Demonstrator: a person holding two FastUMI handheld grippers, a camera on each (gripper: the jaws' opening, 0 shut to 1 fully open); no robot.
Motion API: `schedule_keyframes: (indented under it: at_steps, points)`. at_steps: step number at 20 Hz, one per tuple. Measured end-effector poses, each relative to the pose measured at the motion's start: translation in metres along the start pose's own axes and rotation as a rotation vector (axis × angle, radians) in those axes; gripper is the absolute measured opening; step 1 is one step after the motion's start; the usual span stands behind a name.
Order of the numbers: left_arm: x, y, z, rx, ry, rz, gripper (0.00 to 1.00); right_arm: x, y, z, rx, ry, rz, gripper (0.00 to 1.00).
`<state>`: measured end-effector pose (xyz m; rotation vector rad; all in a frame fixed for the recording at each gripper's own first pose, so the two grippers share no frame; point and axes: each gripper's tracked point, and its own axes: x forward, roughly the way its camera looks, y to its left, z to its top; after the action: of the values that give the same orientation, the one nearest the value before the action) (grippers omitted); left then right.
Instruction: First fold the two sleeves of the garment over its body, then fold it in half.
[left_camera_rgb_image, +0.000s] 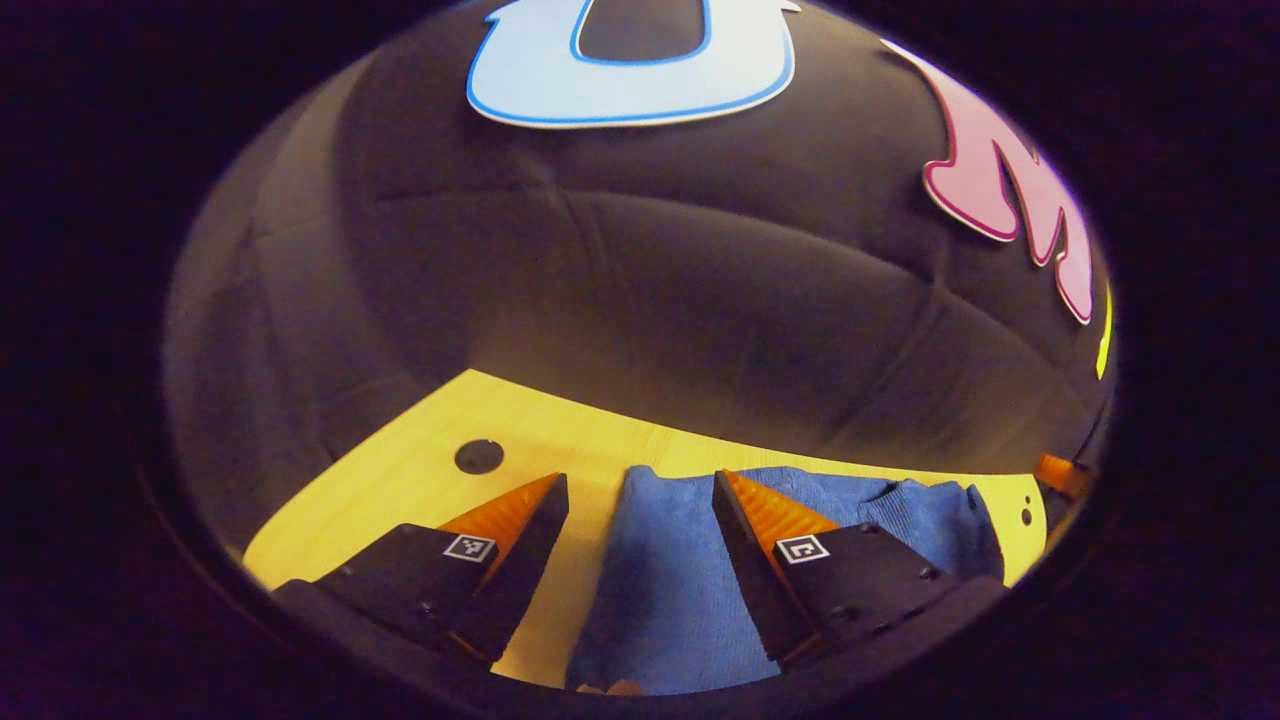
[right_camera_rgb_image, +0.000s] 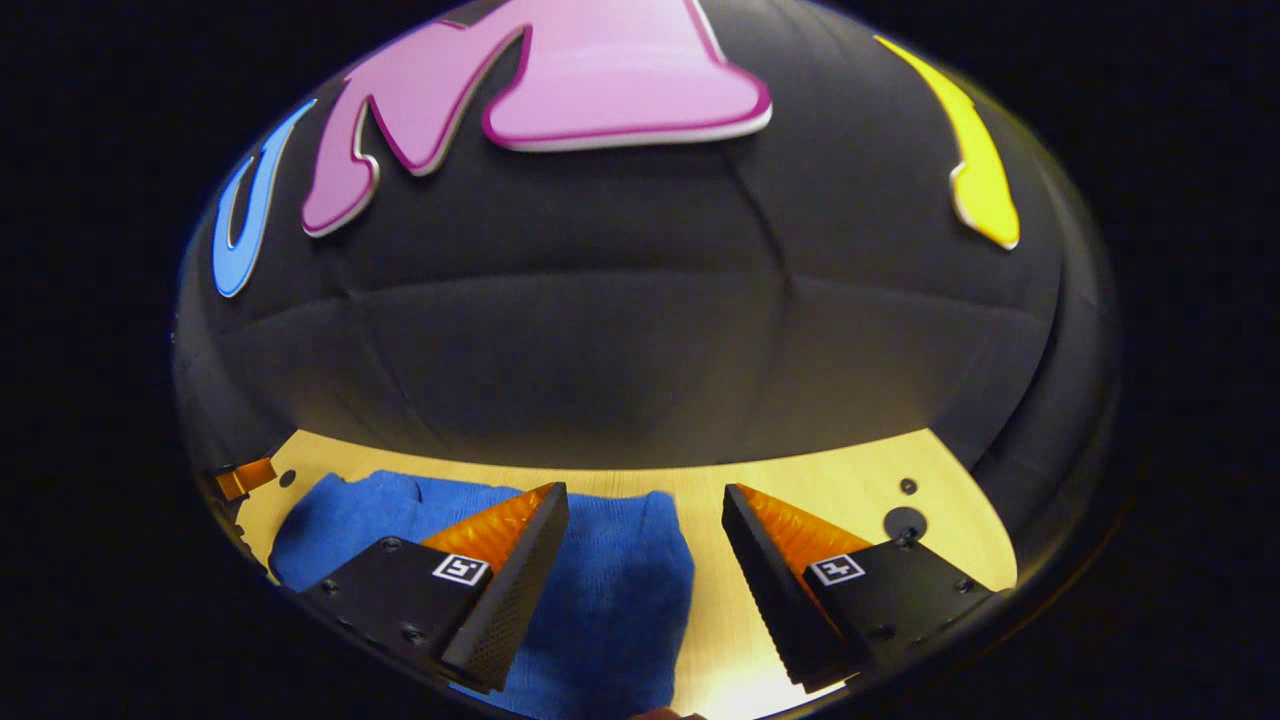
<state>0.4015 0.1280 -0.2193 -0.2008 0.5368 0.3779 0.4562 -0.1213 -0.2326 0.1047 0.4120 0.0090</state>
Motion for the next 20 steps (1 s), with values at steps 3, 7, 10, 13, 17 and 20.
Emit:
schedule_keyframes:
  at_steps: [3, 7, 10, 13, 17, 20]
  points:
    - [-0.088, -0.009, 0.002, 0.013, -0.126, -0.052, 0.85, -0.077, 0.004, 0.039, 0.031, -0.185, -0.002, 0.99]
    - [-0.217, -0.015, 0.006, 0.0, -0.352, -0.077, 0.84, -0.199, 0.025, 0.065, -0.116, -0.383, -0.005, 0.98]
    - [-0.314, -0.022, 0.0, 0.02, -0.433, -0.181, 0.81, -0.287, 0.061, 0.06, -0.162, -0.449, 0.055, 0.98]
    - [-0.391, -0.022, -0.004, -0.008, -0.48, -0.272, 0.81, -0.379, 0.096, 0.033, -0.105, -0.452, 0.131, 0.96]
    - [-0.473, 0.004, -0.023, 0.011, -0.561, -0.279, 0.8, -0.464, 0.123, 0.04, -0.171, -0.539, 0.175, 0.96]
    - [-0.513, 0.012, -0.034, 0.065, -0.584, -0.252, 0.81, -0.493, 0.14, 0.027, -0.157, -0.514, 0.222, 0.96]
